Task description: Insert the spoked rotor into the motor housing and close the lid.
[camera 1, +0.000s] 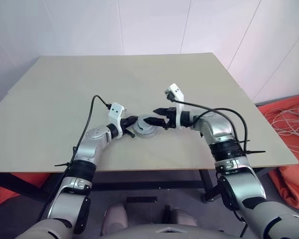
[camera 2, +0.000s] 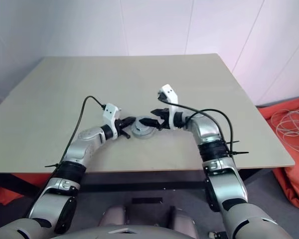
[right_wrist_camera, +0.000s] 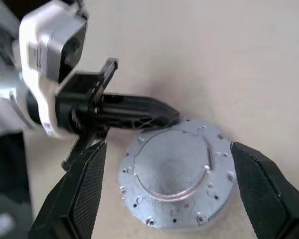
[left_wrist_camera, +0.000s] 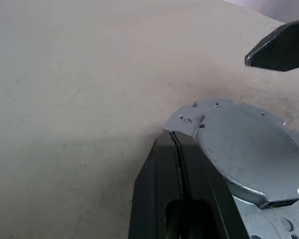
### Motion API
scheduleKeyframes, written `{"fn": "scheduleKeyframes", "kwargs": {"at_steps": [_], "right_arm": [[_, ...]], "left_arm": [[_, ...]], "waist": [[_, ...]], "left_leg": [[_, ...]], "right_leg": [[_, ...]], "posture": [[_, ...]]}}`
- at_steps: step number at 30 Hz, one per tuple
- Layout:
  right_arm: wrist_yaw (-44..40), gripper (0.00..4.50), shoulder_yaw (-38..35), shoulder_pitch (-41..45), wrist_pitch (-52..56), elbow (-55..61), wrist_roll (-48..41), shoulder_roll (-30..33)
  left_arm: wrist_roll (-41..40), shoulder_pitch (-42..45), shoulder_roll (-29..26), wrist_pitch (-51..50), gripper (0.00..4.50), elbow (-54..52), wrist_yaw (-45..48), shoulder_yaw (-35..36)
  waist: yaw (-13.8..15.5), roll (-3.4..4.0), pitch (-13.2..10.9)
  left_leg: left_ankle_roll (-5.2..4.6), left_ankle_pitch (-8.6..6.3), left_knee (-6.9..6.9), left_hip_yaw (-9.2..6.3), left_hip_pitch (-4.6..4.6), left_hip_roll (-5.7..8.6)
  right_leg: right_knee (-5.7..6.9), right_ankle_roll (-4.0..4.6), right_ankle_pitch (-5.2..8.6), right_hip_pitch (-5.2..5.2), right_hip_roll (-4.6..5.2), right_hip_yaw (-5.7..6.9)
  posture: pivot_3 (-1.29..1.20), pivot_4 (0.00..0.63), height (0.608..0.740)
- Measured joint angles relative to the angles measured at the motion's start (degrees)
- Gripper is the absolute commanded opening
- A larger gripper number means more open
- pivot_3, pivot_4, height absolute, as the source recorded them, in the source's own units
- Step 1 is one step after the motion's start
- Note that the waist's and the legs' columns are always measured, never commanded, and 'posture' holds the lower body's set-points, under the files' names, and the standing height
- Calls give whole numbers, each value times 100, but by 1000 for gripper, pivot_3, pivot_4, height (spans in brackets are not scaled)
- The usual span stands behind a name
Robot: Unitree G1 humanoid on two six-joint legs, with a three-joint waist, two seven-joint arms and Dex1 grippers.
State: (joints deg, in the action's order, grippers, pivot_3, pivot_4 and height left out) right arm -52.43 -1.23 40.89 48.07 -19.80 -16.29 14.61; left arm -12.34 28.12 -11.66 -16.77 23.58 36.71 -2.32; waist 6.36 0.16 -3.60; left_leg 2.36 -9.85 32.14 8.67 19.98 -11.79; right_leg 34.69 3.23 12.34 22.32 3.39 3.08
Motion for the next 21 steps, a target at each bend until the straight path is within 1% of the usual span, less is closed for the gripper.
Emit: {"fn": "scheduleKeyframes", "kwargs": {"at_steps": [4, 9, 10, 11, 12, 14, 15, 18, 19, 21], "right_arm": [[412, 4473, -740, -52, 980, 104, -629, 30], [849, 4473, -1335, -277, 2083, 367, -1254, 23], [1056, 4473, -1576, -257, 2277, 352, -1343, -52], [1374, 4473, -1975, -129, 2599, 173, -1432, -171], [1772, 4473, -2541, 90, 2926, -131, -1549, -309], [2287, 4473, -3252, 358, 3311, -407, -1665, -455], [2480, 4473, -3481, 445, 3458, -466, -1701, -511], [3011, 4473, -3752, 638, 4187, -706, -1669, -589], [3083, 4473, -3820, 643, 4257, -766, -1666, -627], [3377, 4473, -4284, 697, 4367, -1075, -1677, -792]], "left_arm": [[5, 20, 8, 0, 0, 2, 19, -8], [19, 39, 12, 5, 0, 9, 45, -26], [21, 42, 11, 5, 0, 12, 48, -26], [25, 46, 5, 6, 0, 18, 49, -25], [36, 55, 2, 5, 0, 23, 52, -28], [41, 57, 5, 7, 0, 25, 68, -35], [43, 60, 5, 7, 0, 25, 78, -37], [42, 61, 7, 6, 0, 24, 113, -39], [42, 64, 12, 6, 0, 24, 115, -40], [43, 67, 21, 5, 0, 24, 115, -39]], "waist": [[31, 0, 0], [90, 1, 0], [91, 1, 0], [87, 2, 0], [85, 2, 0], [89, 3, 0], [87, 3, 0], [96, 7, 0], [101, 8, 0], [108, 10, -1]], "left_leg": [[1, 0, 0, 0, 0, -1], [12, 7, -1, 3, 2, -1], [14, 8, -1, 4, 1, -1], [16, 10, -1, 4, 1, -1], [21, 13, 0, 4, 2, 0], [28, 16, -1, 4, 1, -1], [29, 17, -3, 4, 1, -1], [32, 18, -7, 4, 1, -1], [33, 18, -8, 4, 2, -1], [33, 18, -8, 4, 5, 0]], "right_leg": [[0, 0, 0, 1, -1, 0], [0, -1, 0, 6, -1, 0], [1, -3, 2, 6, -1, 0], [2, -7, 4, 7, -1, 0], [3, -21, 11, 10, 0, 0], [3, -31, 17, 11, -1, 0], [3, -31, 17, 12, -1, 0], [3, -18, 10, 11, -2, 1], [2, -16, 9, 12, -1, 1], [2, -20, 11, 15, 0, 1]], "posture": [[0, 0, 740], [0, 0, 740], [0, 0, 740], [0, 0, 740], [0, 0, 740], [0, 0, 740], [0, 0, 740], [0, 0, 740], [0, 0, 740], [0, 0, 740]]}}
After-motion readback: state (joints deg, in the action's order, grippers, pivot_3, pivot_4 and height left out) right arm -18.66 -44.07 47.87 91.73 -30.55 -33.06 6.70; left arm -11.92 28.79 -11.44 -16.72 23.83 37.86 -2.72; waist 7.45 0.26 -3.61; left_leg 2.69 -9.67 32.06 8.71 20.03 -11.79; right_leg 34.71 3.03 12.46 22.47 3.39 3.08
